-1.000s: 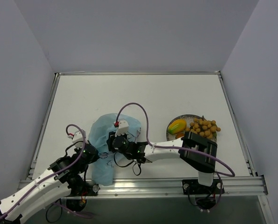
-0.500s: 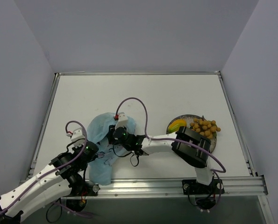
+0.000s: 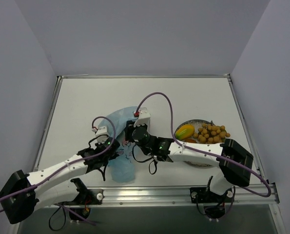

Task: Take the fake fruits out of the plastic bag

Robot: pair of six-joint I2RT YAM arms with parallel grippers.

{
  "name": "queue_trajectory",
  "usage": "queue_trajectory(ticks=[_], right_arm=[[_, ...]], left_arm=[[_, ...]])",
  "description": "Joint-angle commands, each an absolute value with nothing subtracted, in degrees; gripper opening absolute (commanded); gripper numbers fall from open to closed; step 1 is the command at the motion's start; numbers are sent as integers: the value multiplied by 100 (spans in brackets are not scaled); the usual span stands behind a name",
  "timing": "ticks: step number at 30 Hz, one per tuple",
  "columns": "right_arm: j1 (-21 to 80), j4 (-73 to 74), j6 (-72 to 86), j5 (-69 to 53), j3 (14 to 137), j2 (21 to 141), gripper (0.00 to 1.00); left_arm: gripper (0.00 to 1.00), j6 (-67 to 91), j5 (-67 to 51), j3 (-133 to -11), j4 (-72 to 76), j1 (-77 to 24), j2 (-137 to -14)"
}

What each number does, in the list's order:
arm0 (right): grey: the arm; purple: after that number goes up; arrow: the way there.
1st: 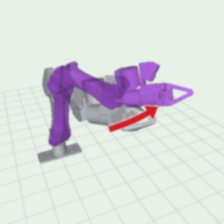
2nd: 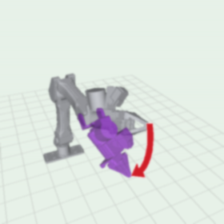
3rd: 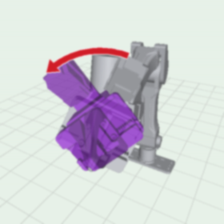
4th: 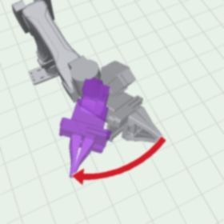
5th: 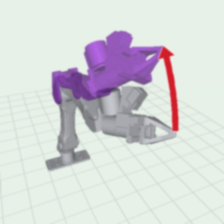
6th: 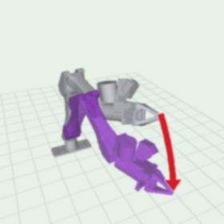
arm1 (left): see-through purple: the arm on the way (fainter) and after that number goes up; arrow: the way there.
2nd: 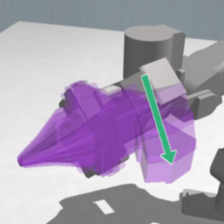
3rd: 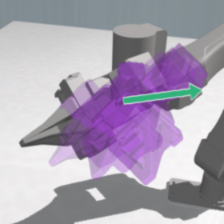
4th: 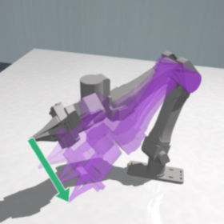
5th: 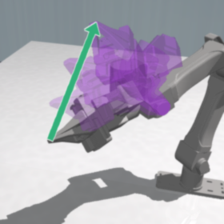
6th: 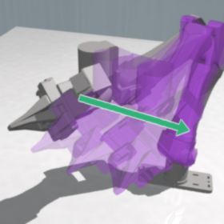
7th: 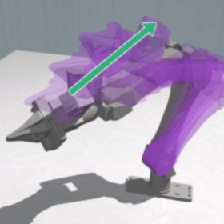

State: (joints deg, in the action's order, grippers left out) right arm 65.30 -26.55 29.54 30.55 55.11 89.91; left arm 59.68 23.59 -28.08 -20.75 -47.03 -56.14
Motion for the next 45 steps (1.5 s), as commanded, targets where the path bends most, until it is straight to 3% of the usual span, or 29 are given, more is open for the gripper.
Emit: queue_trajectory(ticks=[1, 5, 10, 12, 14, 17, 18, 21, 28, 31, 36, 45], right_arm=[[6033, -2321, 2735, 3279, 5248, 8702, 38], [4976, -2093, 2681, 2518, 5203, 8271, 36], [4992, -1662, 2189, 855, 5299, 8376, 64], [5342, -1503, 1952, 538, 5422, 8411, 71], [5597, -1442, 2020, 448, 5502, 8455, 71], [6099, -1913, 2415, 798, 5493, 8622, 49], [6256, -2168, 2782, 1157, 5441, 8744, 27], [6354, -2820, 3215, 1528, 5317, 9173, 9], [6828, -3243, 2647, 1573, 5783, 10203, 7], [6829, -3340, 2619, 1599, 5853, 10441, 11], [6697, -3428, 2496, 2108, 6142, 10757, 32], [6671, -3174, 2882, 2812, 6714, 11284, 48]], left_arm=[[2, 5169, 2302, -3672, -686, -4711, -6185], [2, 4641, 2075, -4245, -448, -4273, -6855], [2, 5184, 1785, -2782, -273, -4227, -6059], [2, 5509, 1775, -2340, -237, -4306, -5697], [2, 5642, 1802, -1953, -307, -4350, -5170], [2, 5739, 1907, -1741, -492, -4377, -4817], [3, 5757, 1933, -1697, -492, -4377, -4773], [2, 5871, 1995, -1582, -475, -4386, -4737], [2, 5985, 2127, -1582, -571, -4368, -4457], [2, 5889, 2171, -1774, -633, -4368, -4386], [2, 5862, 2162, -1907, -756, -4368, -4351], [2, 6064, 2074, -1758, -1002, -4377, -4157]])
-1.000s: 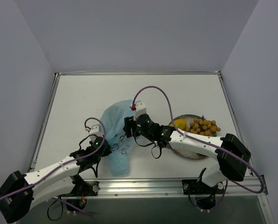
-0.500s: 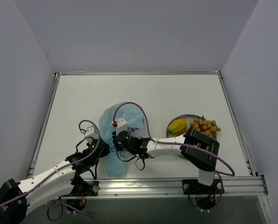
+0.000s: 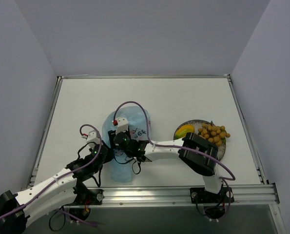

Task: Take the fake fruits out of the plastic bag

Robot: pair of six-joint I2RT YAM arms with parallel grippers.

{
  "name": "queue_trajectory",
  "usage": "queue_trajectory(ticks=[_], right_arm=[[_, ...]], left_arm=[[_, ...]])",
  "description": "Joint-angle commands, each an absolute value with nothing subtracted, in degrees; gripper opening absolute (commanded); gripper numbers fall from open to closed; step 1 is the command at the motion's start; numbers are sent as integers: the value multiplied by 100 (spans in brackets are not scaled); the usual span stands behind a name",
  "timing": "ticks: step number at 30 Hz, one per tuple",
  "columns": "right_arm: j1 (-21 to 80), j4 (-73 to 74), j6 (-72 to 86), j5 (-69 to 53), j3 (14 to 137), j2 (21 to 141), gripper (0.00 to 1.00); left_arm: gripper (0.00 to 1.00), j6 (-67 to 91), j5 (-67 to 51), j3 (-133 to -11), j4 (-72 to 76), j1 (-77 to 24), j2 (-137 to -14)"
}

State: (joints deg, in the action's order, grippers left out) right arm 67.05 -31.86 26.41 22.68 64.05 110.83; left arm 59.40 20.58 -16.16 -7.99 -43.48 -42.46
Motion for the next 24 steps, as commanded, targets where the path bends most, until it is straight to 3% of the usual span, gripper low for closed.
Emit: queue_trajectory(ticks=[1, 11, 16, 20, 24], right_arm=[[6671, -3086, 2935, 2926, 6837, 11346, 50], [6829, -2435, 3207, 3638, 7207, 11751, 57], [6777, -2618, 3164, 3297, 7145, 11847, 60], [6671, -2839, 3129, 2919, 7233, 12006, 58], [6566, -2997, 3129, 2795, 7163, 11953, 47]], left_arm=[[2, 6073, 2066, -1749, -1002, -4377, -4131], [2, 6100, 1986, -1661, -1221, -4403, -3806], [2, 6117, 1942, -1608, -1152, -4403, -3884], [2, 6091, 1925, -1635, -1081, -4403, -3973], [2, 6056, 1934, -1635, -1081, -4403, -3990]])
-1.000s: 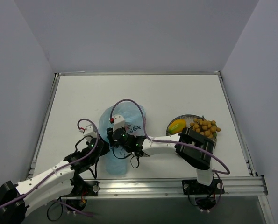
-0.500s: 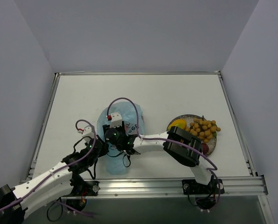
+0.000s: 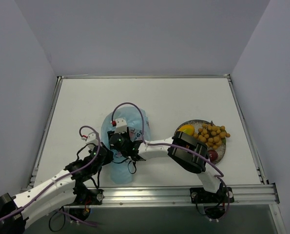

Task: Take the fake fruits out of the plastic bag

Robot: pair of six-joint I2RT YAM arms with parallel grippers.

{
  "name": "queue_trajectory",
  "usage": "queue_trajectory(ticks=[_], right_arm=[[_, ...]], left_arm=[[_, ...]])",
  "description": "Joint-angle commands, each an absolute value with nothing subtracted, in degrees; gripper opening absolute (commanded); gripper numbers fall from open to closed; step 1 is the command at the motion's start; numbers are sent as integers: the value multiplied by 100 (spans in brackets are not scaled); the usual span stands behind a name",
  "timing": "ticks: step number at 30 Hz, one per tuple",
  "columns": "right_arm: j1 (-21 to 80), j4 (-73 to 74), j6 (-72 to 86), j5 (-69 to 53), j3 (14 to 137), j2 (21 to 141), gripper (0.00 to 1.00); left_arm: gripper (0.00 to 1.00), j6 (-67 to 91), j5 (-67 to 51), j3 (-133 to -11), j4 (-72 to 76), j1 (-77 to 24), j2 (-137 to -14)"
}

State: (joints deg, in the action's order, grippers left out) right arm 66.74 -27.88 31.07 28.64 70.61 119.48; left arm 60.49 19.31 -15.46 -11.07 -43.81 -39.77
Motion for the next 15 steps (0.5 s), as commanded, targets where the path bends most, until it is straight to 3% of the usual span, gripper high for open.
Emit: queue_trajectory(ticks=[1, 2, 5, 15], right_arm=[[6505, -3093, 3112, 2717, 7120, 11936, 44], [6487, -3155, 3129, 2716, 6997, 11831, 32], [6460, -3532, 3085, 2646, 6585, 11428, 25], [6460, -3823, 3120, 926, 5353, 9616, 23]], left_arm=[[2, 6047, 1942, -1626, -1064, -4403, -4016], [2, 6056, 1934, -1626, -1055, -4403, -4025], [2, 6038, 1934, -1635, -1011, -4403, -4069], [2, 5731, 2056, -1969, -809, -4377, -4332]])
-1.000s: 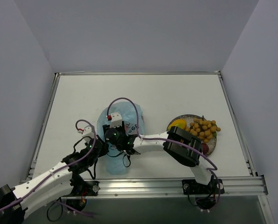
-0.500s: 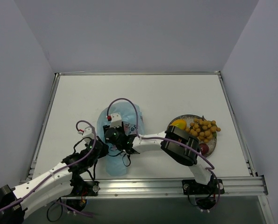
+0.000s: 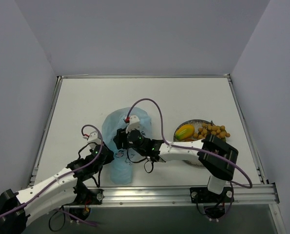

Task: Take the fake fruits out of the plastic bag

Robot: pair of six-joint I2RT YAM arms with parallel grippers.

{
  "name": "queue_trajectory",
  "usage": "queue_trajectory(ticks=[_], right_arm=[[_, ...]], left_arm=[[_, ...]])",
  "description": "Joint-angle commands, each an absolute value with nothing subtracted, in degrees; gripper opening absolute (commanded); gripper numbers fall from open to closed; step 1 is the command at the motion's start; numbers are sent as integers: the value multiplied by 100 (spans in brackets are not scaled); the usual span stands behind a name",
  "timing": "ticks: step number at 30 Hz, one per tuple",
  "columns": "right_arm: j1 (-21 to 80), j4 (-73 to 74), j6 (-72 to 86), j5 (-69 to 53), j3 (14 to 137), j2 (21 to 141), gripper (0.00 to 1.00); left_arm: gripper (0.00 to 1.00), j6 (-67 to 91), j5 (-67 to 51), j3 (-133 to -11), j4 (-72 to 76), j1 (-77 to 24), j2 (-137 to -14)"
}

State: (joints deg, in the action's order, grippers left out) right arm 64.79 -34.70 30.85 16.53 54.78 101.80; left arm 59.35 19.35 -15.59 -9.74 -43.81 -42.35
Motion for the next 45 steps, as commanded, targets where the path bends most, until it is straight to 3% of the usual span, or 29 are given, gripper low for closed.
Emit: queue_trajectory(ticks=[1, 7, 11, 15, 19, 22, 30, 34, 45], right_arm=[[6460, -3719, 3129, 801, 5248, 9537, 23], [6539, -3183, 3085, -648, 5055, 9054, 24], [6592, -2708, 3067, -607, 4695, 8116, 24], [6495, -1744, 3085, 313, 4351, 6946, 23], [5664, -723, 3400, 1517, 4114, 5663, 23], [5082, 261, 3682, 2713, 4122, 5493, 22], [2842, 624, 3710, 3805, 4377, 6326, 21], [2514, 563, 3630, 4025, 4658, 7257, 21], [1881, -149, 3287, 3876, 5071, 8428, 22]], left_arm=[[2, 5713, 2091, -1995, -748, -4377, -4368], [2, 5608, 2153, -2197, -475, -4333, -4641], [2, 5353, 2224, -2408, -431, -4263, -4623], [2, 5212, 2189, -2470, -369, -4201, -4562], [2, 5264, 2013, -2190, -97, -4192, -4544], [2, 5300, 1872, -2013, 210, -4201, -4518], [2, 5036, 1679, -1828, 141, -4228, -4132], [2, 4992, 1416, -1705, 316, -4219, -4096], [2, 5063, 1002, -1468, 738, -4228, -4307]])
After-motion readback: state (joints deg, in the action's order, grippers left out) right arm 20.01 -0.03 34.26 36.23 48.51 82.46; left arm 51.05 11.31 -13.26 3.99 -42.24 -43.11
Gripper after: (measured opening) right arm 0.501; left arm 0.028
